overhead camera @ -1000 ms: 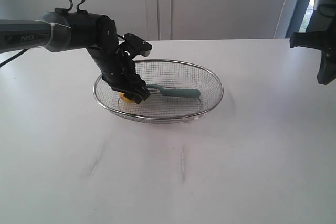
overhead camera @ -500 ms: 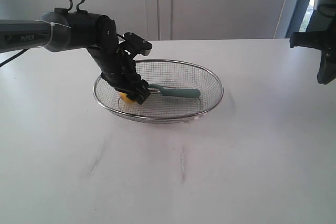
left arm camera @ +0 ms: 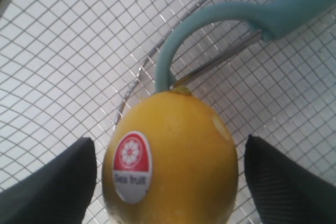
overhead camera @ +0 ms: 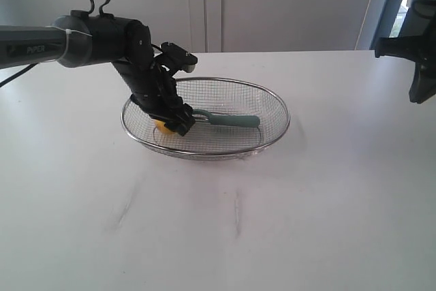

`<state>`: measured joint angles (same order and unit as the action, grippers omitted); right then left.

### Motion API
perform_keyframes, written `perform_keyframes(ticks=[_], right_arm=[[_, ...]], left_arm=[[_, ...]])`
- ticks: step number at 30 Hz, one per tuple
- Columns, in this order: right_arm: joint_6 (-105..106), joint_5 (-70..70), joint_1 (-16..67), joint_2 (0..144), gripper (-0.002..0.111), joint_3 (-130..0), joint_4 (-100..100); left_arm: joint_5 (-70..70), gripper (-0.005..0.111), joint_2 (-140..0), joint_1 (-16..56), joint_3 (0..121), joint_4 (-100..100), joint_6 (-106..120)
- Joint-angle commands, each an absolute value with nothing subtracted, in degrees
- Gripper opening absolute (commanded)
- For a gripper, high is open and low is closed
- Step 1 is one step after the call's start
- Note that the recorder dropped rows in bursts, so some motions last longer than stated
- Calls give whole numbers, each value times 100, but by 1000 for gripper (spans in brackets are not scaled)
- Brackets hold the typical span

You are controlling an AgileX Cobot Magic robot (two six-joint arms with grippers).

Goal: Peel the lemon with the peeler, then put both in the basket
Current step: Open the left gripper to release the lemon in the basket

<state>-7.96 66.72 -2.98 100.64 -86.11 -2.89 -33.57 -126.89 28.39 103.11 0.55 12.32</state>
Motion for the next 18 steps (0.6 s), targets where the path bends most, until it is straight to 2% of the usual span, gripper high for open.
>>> perform_keyframes(ticks=[1,18], right_arm=[[-777,6622,-342,10000,0,-8565,-278],[-777,5945,-342,10000,0,-8565,-278]], left_arm=[[-3439,80,-12654,2867,10341,148,1172],[-4080,80,-12087,2867,10341,-313,1196]])
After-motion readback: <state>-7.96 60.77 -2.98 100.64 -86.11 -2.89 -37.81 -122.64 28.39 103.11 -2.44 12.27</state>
